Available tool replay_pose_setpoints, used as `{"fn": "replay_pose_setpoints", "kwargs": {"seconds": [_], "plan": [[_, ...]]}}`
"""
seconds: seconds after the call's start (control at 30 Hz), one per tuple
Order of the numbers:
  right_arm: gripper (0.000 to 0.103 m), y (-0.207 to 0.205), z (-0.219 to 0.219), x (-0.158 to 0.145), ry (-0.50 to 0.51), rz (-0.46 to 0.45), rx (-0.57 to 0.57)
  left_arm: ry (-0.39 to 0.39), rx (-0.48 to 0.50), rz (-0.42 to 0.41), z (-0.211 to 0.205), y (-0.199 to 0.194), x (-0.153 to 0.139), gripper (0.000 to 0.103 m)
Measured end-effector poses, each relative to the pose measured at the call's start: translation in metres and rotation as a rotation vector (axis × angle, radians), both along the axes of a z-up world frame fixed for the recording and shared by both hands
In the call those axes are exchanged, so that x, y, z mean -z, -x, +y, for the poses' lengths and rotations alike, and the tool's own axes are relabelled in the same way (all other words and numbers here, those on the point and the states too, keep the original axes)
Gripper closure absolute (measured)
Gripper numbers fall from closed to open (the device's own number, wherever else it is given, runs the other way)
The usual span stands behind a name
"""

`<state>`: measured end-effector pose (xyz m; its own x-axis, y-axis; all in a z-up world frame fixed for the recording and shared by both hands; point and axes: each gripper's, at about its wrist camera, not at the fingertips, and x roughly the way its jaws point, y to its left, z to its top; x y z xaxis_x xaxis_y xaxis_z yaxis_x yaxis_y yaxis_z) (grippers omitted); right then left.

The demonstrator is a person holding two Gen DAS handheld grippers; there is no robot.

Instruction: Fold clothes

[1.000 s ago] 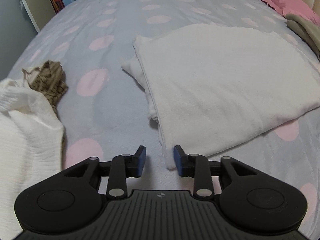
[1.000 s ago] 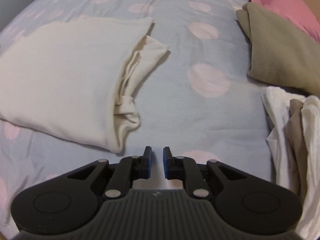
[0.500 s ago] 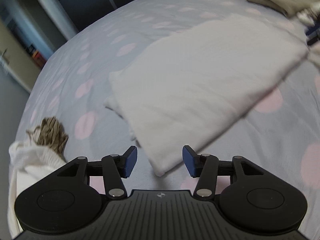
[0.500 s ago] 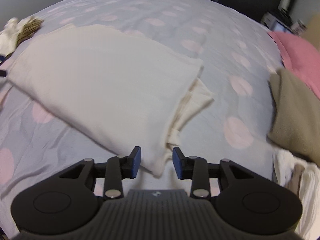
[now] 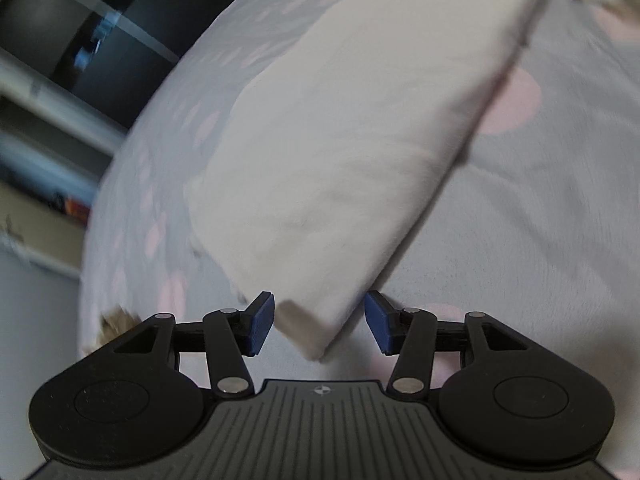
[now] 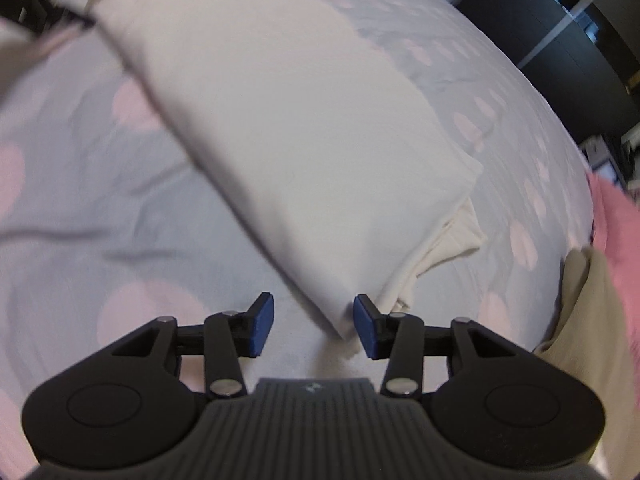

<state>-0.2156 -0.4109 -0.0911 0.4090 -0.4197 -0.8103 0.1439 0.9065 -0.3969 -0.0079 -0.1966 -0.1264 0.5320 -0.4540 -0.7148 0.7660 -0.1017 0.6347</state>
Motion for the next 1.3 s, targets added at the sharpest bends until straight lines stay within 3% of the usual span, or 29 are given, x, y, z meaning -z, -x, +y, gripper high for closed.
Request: {"fn": "replay_pose_setpoints", "kwargs": {"seconds": [0.13,0.33,0.5,0.53,0.63,1.0,1.17,1.3], "plan": [[0.057,-0.004,0.004,0.010,0.081,0.045,-0.051,-0.032,0.056,-0.096,-0.005,0.008,0.014,0.055],[0.060,-0.010,0.011,0.025,0.202,0.112,-0.129,-0.020,0.013,-0.123,-0.021,0.003,0.020,0.056],[0.074,-0.017,0.012,0.035,0.291,0.164,-0.177,-0.012,-0.017,-0.122,-0.029,-0.002,0.016,0.081],[0.084,-0.017,0.011,0.035,0.289,0.163,-0.176,-0.011,-0.015,-0.126,-0.028,-0.002,0.014,0.087],[0.092,-0.017,0.008,0.027,0.285,0.149,-0.158,-0.004,-0.009,-0.137,-0.026,0.000,0.007,0.092],[0.095,-0.013,0.015,-0.040,0.252,0.042,-0.118,0.095,0.005,-0.155,-0.008,0.001,-0.054,0.099],[0.095,0.006,0.036,-0.067,0.210,0.029,-0.137,0.103,0.014,-0.159,0.012,0.007,-0.074,0.099],[0.095,0.025,0.058,-0.076,0.175,0.056,-0.186,0.065,0.061,-0.167,0.036,0.025,-0.078,0.099]]}}
